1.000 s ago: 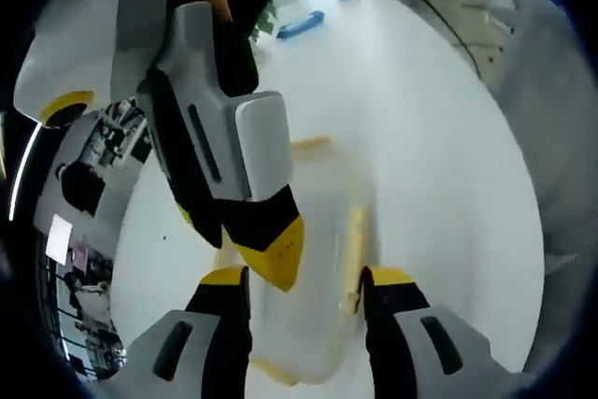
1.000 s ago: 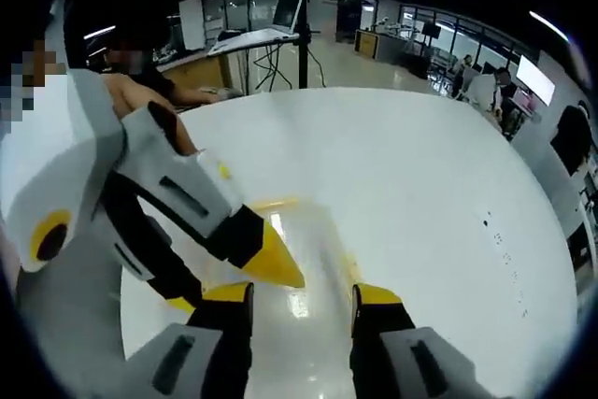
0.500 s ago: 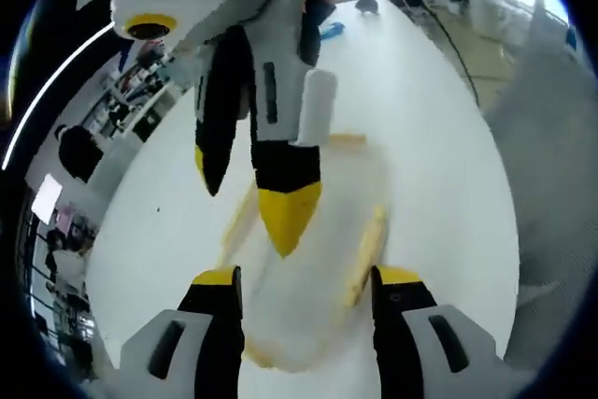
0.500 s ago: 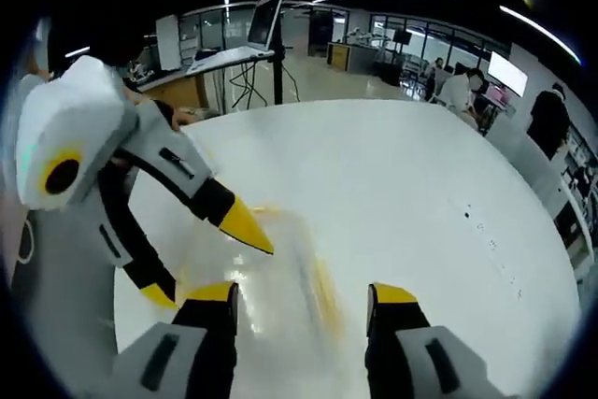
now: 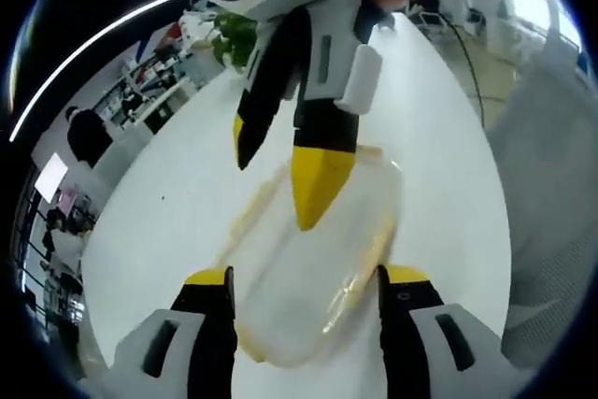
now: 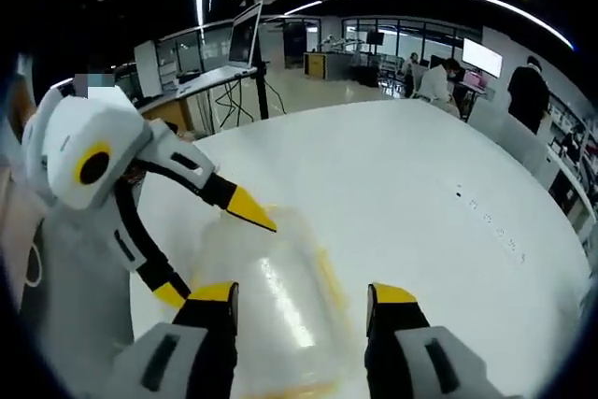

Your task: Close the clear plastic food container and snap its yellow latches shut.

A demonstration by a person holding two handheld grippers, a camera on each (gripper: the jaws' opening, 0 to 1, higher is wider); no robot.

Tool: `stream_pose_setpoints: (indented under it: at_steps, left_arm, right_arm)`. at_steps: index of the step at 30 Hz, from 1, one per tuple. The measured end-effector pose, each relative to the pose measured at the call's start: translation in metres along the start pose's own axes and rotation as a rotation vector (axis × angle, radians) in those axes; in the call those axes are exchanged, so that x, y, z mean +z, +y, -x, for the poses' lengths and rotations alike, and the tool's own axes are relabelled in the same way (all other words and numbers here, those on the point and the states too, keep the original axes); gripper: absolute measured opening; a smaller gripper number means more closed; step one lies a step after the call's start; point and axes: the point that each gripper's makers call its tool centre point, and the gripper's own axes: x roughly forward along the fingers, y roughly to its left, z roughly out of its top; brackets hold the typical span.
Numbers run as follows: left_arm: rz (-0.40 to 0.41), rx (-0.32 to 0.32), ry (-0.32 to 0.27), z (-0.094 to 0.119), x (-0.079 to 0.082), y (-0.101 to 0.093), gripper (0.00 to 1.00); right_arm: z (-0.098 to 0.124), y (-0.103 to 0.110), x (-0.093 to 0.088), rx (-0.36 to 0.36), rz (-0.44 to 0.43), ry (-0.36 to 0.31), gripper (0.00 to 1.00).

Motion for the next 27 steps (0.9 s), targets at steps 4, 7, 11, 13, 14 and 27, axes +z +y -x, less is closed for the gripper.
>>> stream_pose_setpoints:
  at_steps: [4, 7, 11, 13, 14, 27]
  left_arm:
    - [-0.012, 0.02, 0.007, 0.004, -0.002, 0.001, 0.61]
    - [0.045, 0.022, -0.021, 0.01, 0.001, 0.005, 0.61]
    - [0.139, 0.025, -0.048, 0.018, -0.001, 0.011, 0.62]
    - [0.162, 0.027, -0.054, 0.021, -0.003, 0.014, 0.63]
    - [0.169, 0.03, -0.053, 0.023, -0.005, 0.016, 0.63]
    - [0.275, -0.015, -0.114, 0.021, -0.006, 0.021, 0.63]
  right_arm:
    - [0.005, 0.003, -0.002, -0.015, -0.031, -0.022, 0.54]
    - [0.011, 0.005, -0.005, -0.029, -0.062, -0.038, 0.53]
    - [0.018, 0.01, -0.011, -0.034, -0.092, -0.056, 0.53]
    - [0.022, 0.012, -0.015, -0.038, -0.103, -0.057, 0.53]
    - [0.024, 0.013, -0.018, -0.041, -0.108, -0.058, 0.53]
    - [0.04, 0.015, -0.034, -0.105, -0.143, -0.096, 0.55]
